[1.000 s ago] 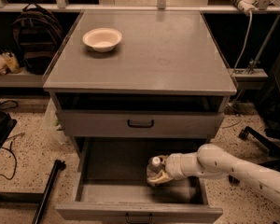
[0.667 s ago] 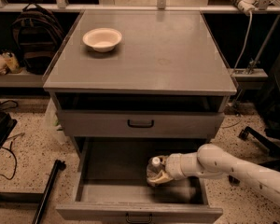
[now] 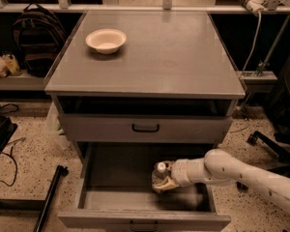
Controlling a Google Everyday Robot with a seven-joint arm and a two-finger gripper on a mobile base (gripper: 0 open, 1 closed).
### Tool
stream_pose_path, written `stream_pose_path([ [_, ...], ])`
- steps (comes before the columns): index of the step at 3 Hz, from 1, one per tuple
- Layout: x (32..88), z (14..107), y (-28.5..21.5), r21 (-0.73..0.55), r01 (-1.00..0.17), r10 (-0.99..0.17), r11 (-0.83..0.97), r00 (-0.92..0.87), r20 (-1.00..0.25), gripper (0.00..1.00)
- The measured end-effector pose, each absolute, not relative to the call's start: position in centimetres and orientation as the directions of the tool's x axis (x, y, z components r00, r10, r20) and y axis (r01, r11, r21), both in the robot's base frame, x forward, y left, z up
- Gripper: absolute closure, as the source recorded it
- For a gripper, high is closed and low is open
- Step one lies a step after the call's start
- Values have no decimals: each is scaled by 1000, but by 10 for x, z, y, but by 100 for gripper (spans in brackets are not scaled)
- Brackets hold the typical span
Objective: Place blue plastic bottle into middle drawer
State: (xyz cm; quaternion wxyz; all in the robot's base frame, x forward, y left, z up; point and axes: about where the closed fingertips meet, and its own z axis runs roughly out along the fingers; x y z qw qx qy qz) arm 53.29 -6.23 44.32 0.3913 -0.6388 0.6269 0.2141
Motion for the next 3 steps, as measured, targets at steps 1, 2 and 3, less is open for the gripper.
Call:
stream_pose_path([
  [1,533,443,-62,-231,-968,-633,92,122,-764,11],
  [2,532,443,-61,-230,-969,-632,91,123,-765,0],
  [3,532,443,-61,-230,-969,-632,91,123,-765,0],
])
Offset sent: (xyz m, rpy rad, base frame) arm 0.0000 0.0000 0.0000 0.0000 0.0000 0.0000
